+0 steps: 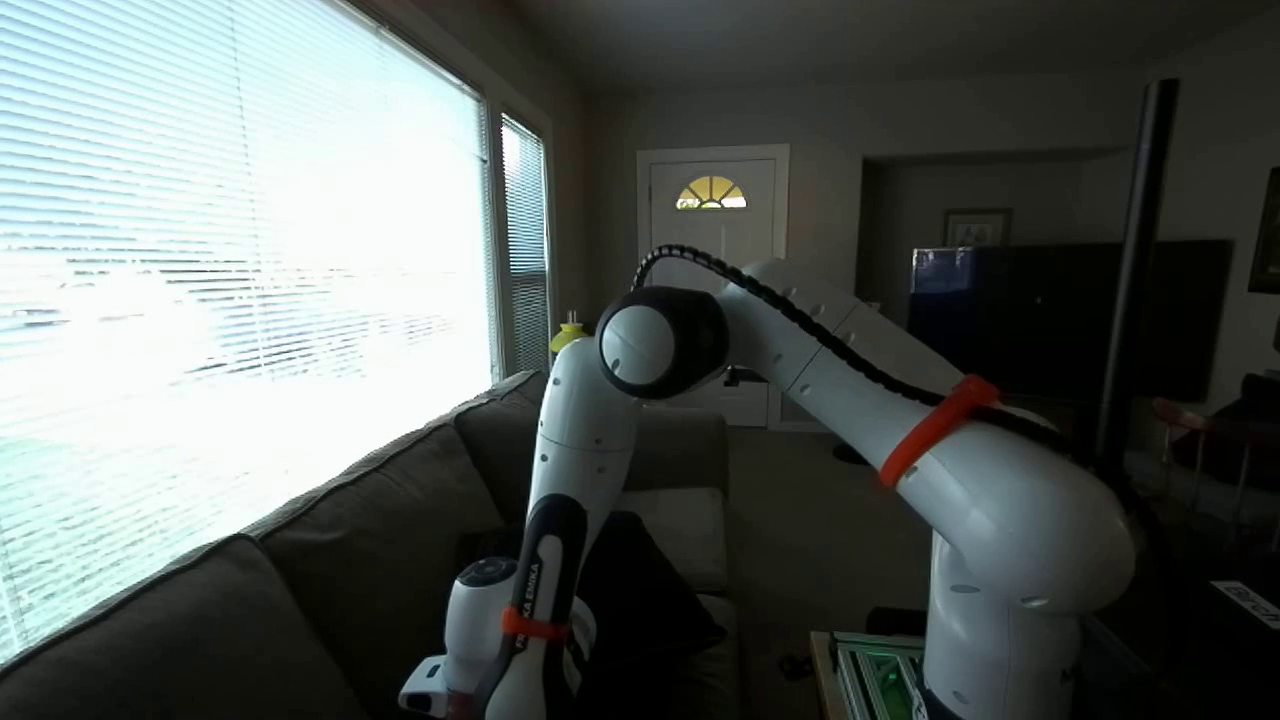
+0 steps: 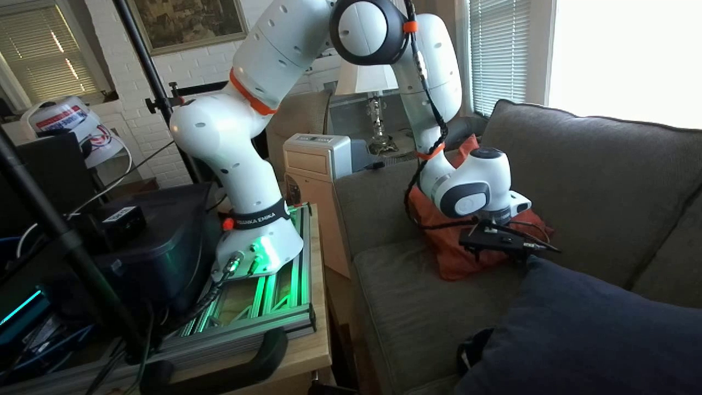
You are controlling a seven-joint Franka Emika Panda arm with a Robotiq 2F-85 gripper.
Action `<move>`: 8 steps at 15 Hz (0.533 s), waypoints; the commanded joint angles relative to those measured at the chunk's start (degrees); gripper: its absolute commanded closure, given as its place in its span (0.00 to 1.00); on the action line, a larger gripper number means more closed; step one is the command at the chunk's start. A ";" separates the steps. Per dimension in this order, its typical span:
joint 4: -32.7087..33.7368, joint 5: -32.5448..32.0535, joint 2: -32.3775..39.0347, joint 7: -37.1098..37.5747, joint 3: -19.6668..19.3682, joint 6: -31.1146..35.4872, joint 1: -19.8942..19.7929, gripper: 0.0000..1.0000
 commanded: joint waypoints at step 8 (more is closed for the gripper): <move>12.62 -5.28 11.57 -8.59 2.42 -0.03 -1.29 0.00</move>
